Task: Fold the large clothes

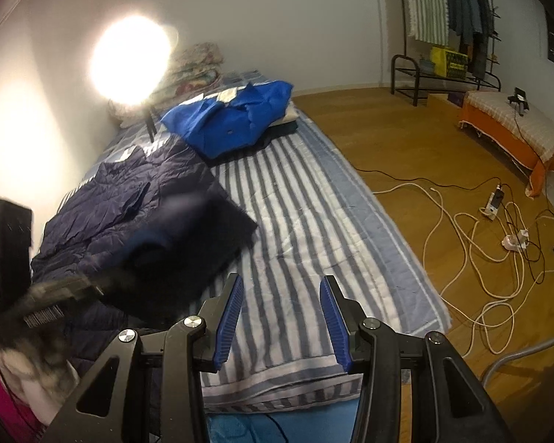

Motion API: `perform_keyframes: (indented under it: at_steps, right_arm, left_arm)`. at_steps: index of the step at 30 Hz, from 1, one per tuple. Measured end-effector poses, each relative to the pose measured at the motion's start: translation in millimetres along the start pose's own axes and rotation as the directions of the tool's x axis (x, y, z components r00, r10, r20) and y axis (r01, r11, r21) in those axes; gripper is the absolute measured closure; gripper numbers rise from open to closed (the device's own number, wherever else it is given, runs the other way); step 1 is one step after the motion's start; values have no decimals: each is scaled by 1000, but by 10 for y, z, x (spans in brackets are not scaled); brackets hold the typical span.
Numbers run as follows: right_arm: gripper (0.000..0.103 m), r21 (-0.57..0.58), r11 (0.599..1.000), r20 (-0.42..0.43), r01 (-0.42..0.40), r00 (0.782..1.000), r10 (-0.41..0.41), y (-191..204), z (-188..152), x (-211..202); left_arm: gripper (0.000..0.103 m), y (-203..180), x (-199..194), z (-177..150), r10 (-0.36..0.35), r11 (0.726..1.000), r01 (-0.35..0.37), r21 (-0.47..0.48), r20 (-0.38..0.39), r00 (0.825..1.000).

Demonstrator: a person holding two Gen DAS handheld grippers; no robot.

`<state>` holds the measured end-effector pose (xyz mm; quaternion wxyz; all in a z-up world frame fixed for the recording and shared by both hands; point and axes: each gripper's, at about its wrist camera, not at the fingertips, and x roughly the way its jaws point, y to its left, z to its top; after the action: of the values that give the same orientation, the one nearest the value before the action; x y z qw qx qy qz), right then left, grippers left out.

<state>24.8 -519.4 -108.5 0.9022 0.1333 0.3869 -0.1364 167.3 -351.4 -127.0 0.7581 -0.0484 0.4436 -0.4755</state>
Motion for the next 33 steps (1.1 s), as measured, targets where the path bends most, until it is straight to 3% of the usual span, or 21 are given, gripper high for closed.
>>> perform_keyframes:
  at_steps: [6,13,17,19,28,33]
  right_arm:
    - [58,-53,998,-32,-32,999,30,422,131,227]
    - [58,-154,983,-36,-102,995,98,1151,343,551]
    - [59,-214,965,-59,-151,988,142,1560,382,775]
    - [59,-230,957,-77,-175,984,161,1710,391,878]
    - [59,-245,947,-163,-209,972,172,1997,305,1286]
    - [59,-244,949,-199,-198,968,151,2001,211,1407]
  left_arm:
    - [94,570,-578,251,74,996,-67,-64,111,991]
    - [94,1492,-1254,337,203,969,-166,-185,204,958]
    - [95,2067,-1638,296,302,932,-233,-277,236,924]
    - [94,2382,-1823,264,366,905,-282,-320,241,899]
    - [95,3473,-2199,-49,553,787,-430,-442,198,809]
    - [95,3973,-2265,-111,581,745,-436,-506,170,796]
